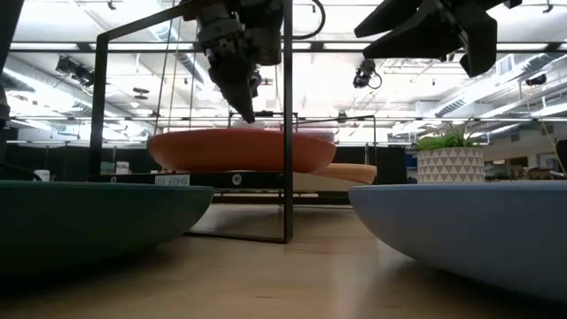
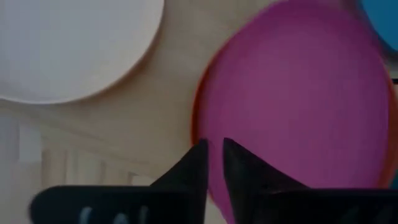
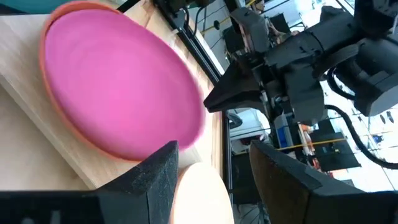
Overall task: Place and stack plates onto a shelf
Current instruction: Stack the pink plate on top of the orange plate on the shelf, then stack the dark green plate on top of the pink plate on the shelf
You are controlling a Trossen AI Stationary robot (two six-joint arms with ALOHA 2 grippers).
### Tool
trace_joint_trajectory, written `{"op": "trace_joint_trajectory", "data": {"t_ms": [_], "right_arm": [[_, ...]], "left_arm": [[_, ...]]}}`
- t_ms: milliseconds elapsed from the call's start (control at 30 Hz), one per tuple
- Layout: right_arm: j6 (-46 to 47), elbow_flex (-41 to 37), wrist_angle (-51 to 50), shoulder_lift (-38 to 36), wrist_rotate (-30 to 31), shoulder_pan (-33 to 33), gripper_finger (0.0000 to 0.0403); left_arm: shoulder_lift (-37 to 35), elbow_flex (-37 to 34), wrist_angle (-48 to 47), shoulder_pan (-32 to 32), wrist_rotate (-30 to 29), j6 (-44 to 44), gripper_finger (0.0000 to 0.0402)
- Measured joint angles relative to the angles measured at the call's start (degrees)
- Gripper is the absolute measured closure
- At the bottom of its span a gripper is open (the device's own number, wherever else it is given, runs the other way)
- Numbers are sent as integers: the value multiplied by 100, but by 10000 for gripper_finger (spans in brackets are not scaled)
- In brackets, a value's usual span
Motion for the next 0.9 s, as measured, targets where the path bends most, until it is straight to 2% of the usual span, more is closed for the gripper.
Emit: {"op": "trace_joint_trajectory", "data": {"t_ms": [167,300,433,633,767,900], "right_arm": [[154,0,-202,0,2,2,197],[199,0,-266,0,114,2,197],[413,0,-345,0,131,30,197],[1311,0,-993,0,137,86,197],[1805,0,-1549,0,175,136,197],[2214,0,-1882,0,173,131,197]], "left_arm": [[-20,66,-111,3,-217,184,282],[-54,551,-487,-41,-415,511,251],[-393,836,-359,-395,-478,797,247],[-1026,839,-8,-1387,-863,1000,258],[-1272,837,-4,-2169,-1341,775,260],[-1309,834,-30,-2904,-1384,420,260]]}}
